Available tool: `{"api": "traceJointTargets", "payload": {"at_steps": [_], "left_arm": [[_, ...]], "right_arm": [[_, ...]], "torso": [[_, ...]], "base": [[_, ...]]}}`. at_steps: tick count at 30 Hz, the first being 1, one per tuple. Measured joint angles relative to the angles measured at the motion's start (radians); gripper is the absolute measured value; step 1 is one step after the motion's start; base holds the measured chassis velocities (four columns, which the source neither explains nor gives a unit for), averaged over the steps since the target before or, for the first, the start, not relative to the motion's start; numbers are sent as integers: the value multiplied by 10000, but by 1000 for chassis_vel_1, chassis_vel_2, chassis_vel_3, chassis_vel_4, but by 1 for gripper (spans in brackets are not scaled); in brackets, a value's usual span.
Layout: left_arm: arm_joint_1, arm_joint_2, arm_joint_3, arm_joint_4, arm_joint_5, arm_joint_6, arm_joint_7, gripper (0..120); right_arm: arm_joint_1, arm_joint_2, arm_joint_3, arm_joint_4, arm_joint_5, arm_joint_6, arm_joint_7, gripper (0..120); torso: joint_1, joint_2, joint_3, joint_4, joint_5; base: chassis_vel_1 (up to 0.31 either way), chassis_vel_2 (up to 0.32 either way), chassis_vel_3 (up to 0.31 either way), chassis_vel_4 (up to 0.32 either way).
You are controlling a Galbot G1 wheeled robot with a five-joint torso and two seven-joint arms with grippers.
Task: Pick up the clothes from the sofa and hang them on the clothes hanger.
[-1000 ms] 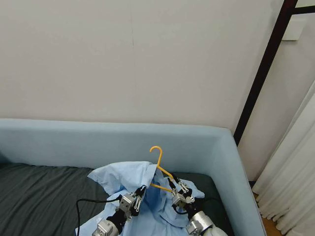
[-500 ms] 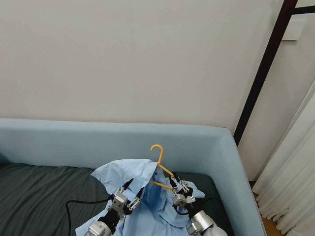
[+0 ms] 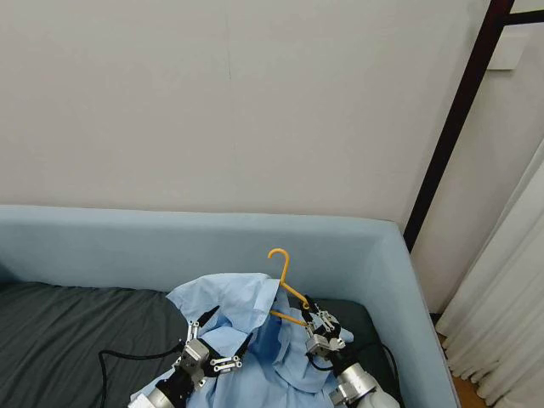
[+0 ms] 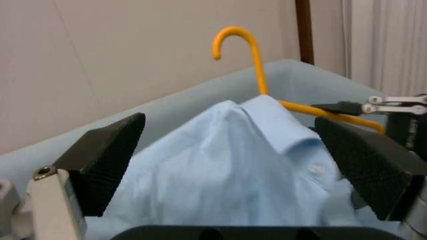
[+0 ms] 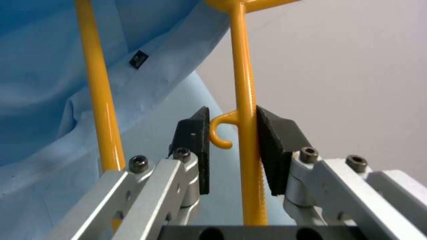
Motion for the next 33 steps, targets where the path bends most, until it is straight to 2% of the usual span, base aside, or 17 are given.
{"api": "traceJointTargets", "payload": {"at_steps": [1,5,6,8,11,13,16,17,19,22,23,25,26,27,29,31,33], "left_arm": [[0,0,0,0,0,0,0,100],[-801,1073,-74,352,-1412,283,395,100],[-801,1073,-74,352,-1412,283,395,100],[-1333,1620,93,801,-1969,235,754,100],[-2515,2236,638,1947,-2679,-218,1626,100],[-2760,2327,750,2159,-2826,-326,1907,100],[-3808,2655,1301,2884,-3466,-503,3327,100],[-3808,2655,1301,2884,-3466,-503,3327,100],[-4626,2713,1928,3463,-3693,-687,4662,100],[-6323,2570,3120,4552,-4386,-859,7188,100],[-6323,2570,3120,4552,-4386,-859,7188,100],[-7385,2461,3926,5055,-4684,-729,8283,100],[-7809,2417,4314,5247,-4775,-658,8601,100],[-7809,2417,4314,5247,-4775,-658,8601,100],[-8918,2283,5413,5738,-5048,-385,9302,100],[-9792,2090,6124,6155,-5140,-86,9886,100],[-10156,1980,6373,6355,-5059,62,10032,100]], "right_arm": [[0,0,0,0,0,0,0,22],[116,177,-56,-335,-944,575,195,22],[116,177,-56,-335,-944,575,195,22],[139,259,-9,-435,-1377,786,289,22],[184,389,31,-536,-1664,914,406,22],[196,409,29,-540,-1694,921,417,22],[219,403,28,-549,-1770,979,432,22],[219,403,28,-549,-1770,979,432,22],[222,384,29,-598,-1795,992,454,22],[254,365,40,-631,-1930,1039,469,22],[254,365,40,-631,-1930,1039,469,22],[262,329,56,-562,-2001,1053,470,22],[264,312,70,-526,-2016,1058,470,22],[264,312,70,-526,-2016,1058,470,22],[259,253,140,-429,-2034,1066,484,22],[252,202,177,-367,-2035,1068,501,22],[252,178,192,-348,-2047,1083,505,22]], "torso": [[0,0,0,0,0],[0,0,0,1,2],[0,0,0,1,2],[0,0,0,1,3],[1,-1,0,0,-1],[1,-1,1,0,1],[0,0,0,2,0],[0,0,0,2,0],[0,0,0,1,2],[0,-1,1,1,0],[0,-1,1,1,0],[1,-1,1,-2,1],[1,-1,0,-1,2],[1,-1,0,-1,2],[1,-1,1,0,0],[1,-1,1,1,3],[1,-1,1,0,3]], "base": [[0,0,0,0],[0,0,0,0],[0,0,0,0],[0,0,0,0],[0,0,0,0],[0,0,0,0],[0,0,0,0],[0,0,0,0],[0,0,0,0],[0,0,0,0],[0,0,0,0],[0,0,0,0],[0,0,0,0],[0,0,0,0],[0,0,0,0],[0,0,0,0],[0,0,0,0]]}}
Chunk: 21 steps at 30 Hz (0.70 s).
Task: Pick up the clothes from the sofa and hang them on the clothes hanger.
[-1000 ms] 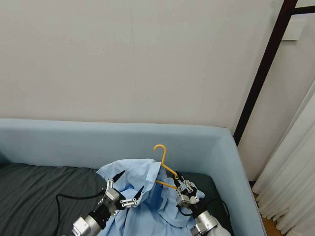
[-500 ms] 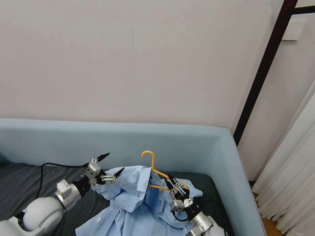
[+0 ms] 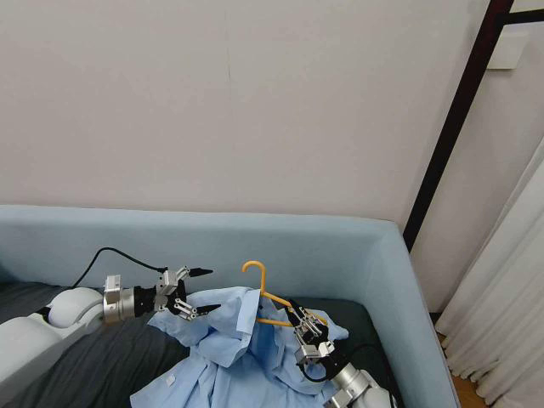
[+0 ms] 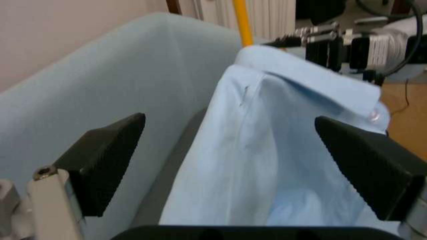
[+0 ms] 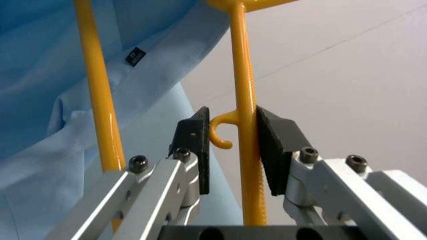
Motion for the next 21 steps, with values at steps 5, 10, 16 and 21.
{"api": "traceJointTargets", "payload": {"at_steps": [5,10,16,21], "left_arm": [[-1100,-478,700,611,15,304,87,100],[-2000,-664,1544,871,71,374,390,100],[-2390,-720,2176,784,523,378,1077,96],[-2566,-873,2420,1050,755,387,1391,93]], "right_arm": [[0,-45,81,23,-149,101,39,22],[51,-30,132,-21,-352,221,81,22],[108,173,205,-244,-806,521,219,22],[158,261,221,-190,-1140,693,250,22]], "torso": [[0,-1,0,-1,-1],[0,-1,0,0,1],[0,0,0,0,1],[-1,0,0,2,1]], "base": [[0,0,0,0],[0,0,0,0],[0,0,0,0],[0,0,0,0]]}}
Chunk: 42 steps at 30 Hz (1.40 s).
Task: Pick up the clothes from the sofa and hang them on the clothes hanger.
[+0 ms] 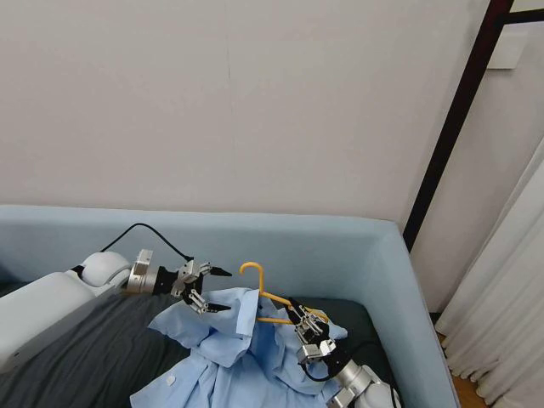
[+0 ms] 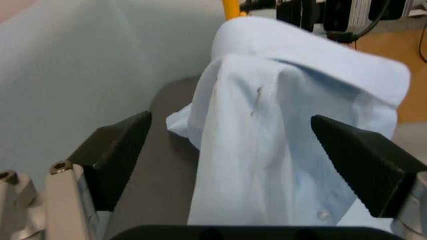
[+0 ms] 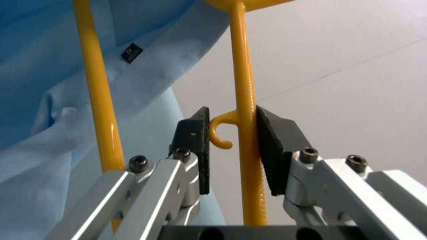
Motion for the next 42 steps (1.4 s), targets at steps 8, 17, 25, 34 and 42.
{"api": "traceJointTargets", "payload": {"at_steps": [8,17,25,34,42], "left_arm": [[-234,-313,281,434,144,-26,434,66],[-109,-529,256,715,221,-203,734,30],[94,-668,15,884,254,-459,713,8],[237,-779,-252,1090,264,-794,892,8],[558,-788,-747,1048,416,-871,1106,8]], "right_arm": [[39,-133,59,50,-185,273,99,22],[40,-135,100,-21,-290,342,173,22],[127,-67,-26,-183,-262,332,175,22],[200,-96,-94,-207,-148,291,175,22],[74,-307,-269,90,466,-82,-13,37]], "torso": [[0,0,0,-2,0],[0,0,0,-1,-2],[0,0,-1,-2,-1],[0,1,-1,-1,-1],[0,0,-1,-2,-1]], "base": [[0,0,0,0],[0,0,0,0],[0,0,0,0],[0,0,0,0],[0,0,0,0]]}}
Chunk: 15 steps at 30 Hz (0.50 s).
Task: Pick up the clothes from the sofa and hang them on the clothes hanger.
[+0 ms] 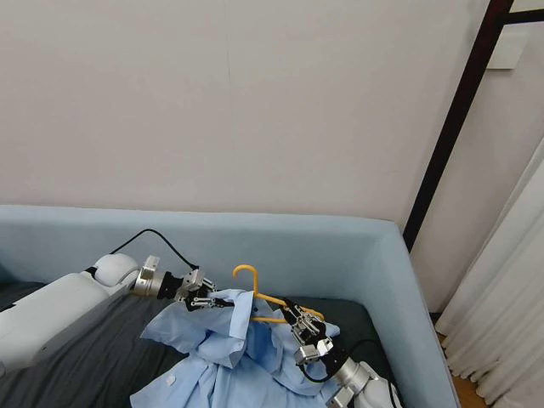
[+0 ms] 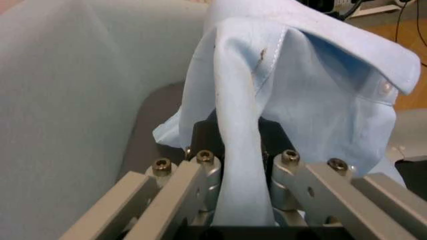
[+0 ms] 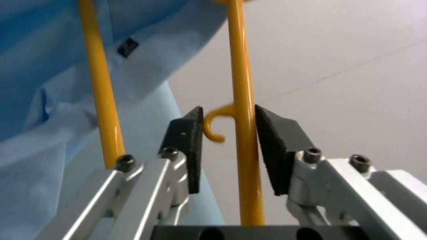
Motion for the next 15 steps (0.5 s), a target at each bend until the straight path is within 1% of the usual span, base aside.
{"api": "traceJointTargets", "payload": {"at_steps": [1,5,6,7,10,11,12,14,15], "left_arm": [[0,0,0,0,0,0,0,8],[141,75,-134,-17,158,-92,69,8],[171,93,-155,-24,178,-97,79,8],[171,93,-155,-24,178,-97,79,8],[311,91,-306,51,208,-103,87,8],[340,68,-348,86,208,-105,87,8],[340,68,-348,86,208,-105,87,8],[372,10,-426,151,201,-105,72,8],[376,-19,-455,197,195,-105,59,8]], "right_arm": [[0,0,0,0,0,0,0,37],[-310,-207,59,273,747,109,-807,55],[-363,-256,73,302,852,131,-868,59],[-363,-256,73,302,852,131,-868,59],[-538,-443,139,424,1178,203,-1047,74],[-595,-484,154,479,1245,224,-1096,77],[-595,-484,154,479,1245,224,-1096,77],[-725,-552,173,614,1402,241,-1132,88],[-799,-580,178,684,1503,241,-1148,90]], "torso": [[0,0,0,0,0],[0,0,0,0,0],[0,0,0,0,1],[0,0,0,0,1],[0,0,0,0,0],[0,0,0,1,0],[0,0,0,1,0],[0,0,0,0,0],[0,0,0,0,1]], "base": [[0,0,0,0],[0,0,0,0],[0,0,0,0],[0,0,0,0],[0,0,0,0],[0,0,0,0],[0,0,0,0],[0,0,0,0],[0,0,0,0]]}}
